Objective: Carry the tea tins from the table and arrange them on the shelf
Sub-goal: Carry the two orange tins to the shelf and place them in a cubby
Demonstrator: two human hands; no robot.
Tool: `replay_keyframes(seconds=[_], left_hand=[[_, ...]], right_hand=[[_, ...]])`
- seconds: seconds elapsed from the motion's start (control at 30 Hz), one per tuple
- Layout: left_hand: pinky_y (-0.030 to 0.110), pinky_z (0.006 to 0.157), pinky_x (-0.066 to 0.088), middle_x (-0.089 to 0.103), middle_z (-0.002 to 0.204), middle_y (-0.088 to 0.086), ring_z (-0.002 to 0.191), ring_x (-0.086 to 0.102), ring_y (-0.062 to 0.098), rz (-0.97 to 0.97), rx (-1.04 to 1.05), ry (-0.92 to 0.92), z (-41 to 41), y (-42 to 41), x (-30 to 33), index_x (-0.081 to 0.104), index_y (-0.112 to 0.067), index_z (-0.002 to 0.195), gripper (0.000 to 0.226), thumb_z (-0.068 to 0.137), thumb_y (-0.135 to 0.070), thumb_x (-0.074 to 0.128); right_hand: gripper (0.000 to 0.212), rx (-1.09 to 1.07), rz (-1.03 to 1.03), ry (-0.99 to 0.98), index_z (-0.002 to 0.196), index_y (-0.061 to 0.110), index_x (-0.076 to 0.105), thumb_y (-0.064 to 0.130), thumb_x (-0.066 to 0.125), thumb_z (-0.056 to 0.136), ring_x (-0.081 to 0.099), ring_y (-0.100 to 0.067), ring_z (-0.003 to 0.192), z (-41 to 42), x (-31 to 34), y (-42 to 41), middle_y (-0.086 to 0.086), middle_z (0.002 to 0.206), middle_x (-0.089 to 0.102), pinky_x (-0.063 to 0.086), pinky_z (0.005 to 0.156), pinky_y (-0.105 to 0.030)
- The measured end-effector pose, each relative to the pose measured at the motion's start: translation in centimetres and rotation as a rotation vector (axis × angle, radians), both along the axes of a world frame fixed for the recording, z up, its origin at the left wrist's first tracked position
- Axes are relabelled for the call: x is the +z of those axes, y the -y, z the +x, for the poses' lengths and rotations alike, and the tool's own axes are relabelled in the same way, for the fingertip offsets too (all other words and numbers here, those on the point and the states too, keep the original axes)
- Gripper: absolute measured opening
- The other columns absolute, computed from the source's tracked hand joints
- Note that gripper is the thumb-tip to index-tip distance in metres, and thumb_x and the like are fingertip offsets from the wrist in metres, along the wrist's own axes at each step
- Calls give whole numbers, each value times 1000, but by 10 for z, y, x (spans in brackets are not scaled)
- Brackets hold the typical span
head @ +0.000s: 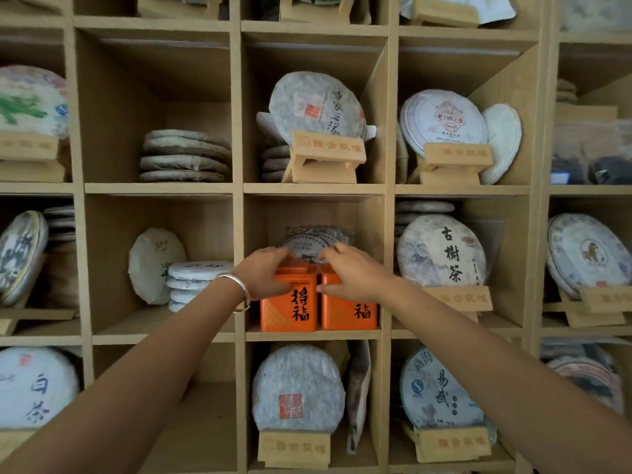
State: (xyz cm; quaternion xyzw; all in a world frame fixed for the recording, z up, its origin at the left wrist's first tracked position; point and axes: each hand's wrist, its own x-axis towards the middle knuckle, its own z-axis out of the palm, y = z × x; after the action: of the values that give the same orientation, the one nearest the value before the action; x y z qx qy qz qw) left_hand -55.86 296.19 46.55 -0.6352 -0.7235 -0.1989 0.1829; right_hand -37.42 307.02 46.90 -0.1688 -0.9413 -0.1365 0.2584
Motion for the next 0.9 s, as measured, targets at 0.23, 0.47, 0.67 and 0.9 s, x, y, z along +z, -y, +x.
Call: replay_keyframes(seconds=[0.23, 0.47, 0.67, 0.9], left_hand=[[32, 86, 48, 62, 115, 5, 101, 58, 21, 56, 13, -13, -3, 6, -8, 55, -17, 120, 46, 78, -30, 70], [31, 86, 47, 62, 115, 4, 102, 57, 20, 45, -1, -41, -4, 2, -5, 57, -17, 117, 44, 79, -32, 72], [35, 89, 49, 61, 116, 3, 104, 57, 19, 42, 8, -47, -4, -2, -5, 55, -19, 120, 46, 80, -34, 72], [35, 90, 49, 59, 120, 3, 108, 56, 20, 38, 11, -35, -6, -3, -6, 52, -21, 125, 51, 79, -34, 71]], right_hand=[[44, 56, -105, -5, 117, 18, 47, 31, 71, 83, 55, -24, 104, -38, -7, 9, -6, 117, 49, 49, 86, -40], [40, 110, -210, -11, 113, 22, 49, 26, 73, 81, 55, -16, 99, -37, -6, -2, 2, 109, 55, 47, 82, -33], [38, 115, -213, -21, 112, 22, 48, 24, 72, 82, 55, -16, 99, -39, -8, -9, 3, 107, 55, 46, 79, -32], [45, 131, -219, -46, 117, 22, 48, 30, 73, 81, 52, -17, 104, -35, -10, -10, 1, 112, 50, 47, 87, -34]])
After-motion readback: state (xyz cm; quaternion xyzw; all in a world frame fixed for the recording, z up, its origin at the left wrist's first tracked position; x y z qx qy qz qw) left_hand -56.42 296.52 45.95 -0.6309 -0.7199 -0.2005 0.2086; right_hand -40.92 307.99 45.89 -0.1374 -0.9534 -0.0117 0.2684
